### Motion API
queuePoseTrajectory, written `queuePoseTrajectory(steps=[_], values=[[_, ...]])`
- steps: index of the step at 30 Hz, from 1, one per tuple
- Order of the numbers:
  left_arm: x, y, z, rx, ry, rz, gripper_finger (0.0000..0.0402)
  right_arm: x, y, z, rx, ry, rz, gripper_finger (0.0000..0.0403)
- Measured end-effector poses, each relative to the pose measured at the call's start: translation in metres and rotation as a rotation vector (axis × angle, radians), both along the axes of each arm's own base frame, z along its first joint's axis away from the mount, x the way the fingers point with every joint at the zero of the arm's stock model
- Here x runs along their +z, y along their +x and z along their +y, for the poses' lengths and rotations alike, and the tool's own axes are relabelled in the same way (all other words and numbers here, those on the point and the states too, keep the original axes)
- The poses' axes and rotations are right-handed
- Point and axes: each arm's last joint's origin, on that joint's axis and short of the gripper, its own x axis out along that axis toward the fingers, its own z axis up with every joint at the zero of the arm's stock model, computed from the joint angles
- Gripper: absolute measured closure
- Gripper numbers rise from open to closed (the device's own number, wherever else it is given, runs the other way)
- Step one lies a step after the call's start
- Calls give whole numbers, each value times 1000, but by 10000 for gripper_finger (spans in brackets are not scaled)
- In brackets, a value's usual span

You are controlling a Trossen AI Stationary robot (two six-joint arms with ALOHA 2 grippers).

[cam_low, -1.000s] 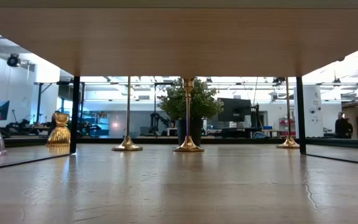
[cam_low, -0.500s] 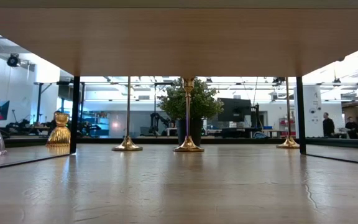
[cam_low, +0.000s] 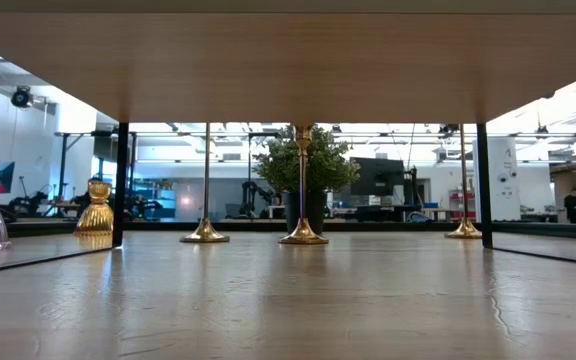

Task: Pick & Place candle stick holders
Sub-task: Put the top violet candle holder on the shelf

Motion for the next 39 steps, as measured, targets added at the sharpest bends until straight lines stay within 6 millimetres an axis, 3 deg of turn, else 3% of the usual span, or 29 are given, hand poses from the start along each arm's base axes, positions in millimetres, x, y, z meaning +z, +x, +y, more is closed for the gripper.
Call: queuePoseTrajectory(steps=[12,18,23,30,39], values=[[-28,-18,-51,-223,-109,0,401,2,-2,-2,-16,12,-34,394],[-31,-34,-72,-175,-223,-73,398,2,-2,-3,-19,22,-40,394],[-38,-39,-74,-127,-238,-87,396,1,-1,-2,-23,28,-44,394],[-58,-45,-74,-134,-281,105,386,0,-1,0,-24,81,-17,394],[-75,-50,-70,-129,-243,201,314,0,1,1,-28,107,-39,394]])
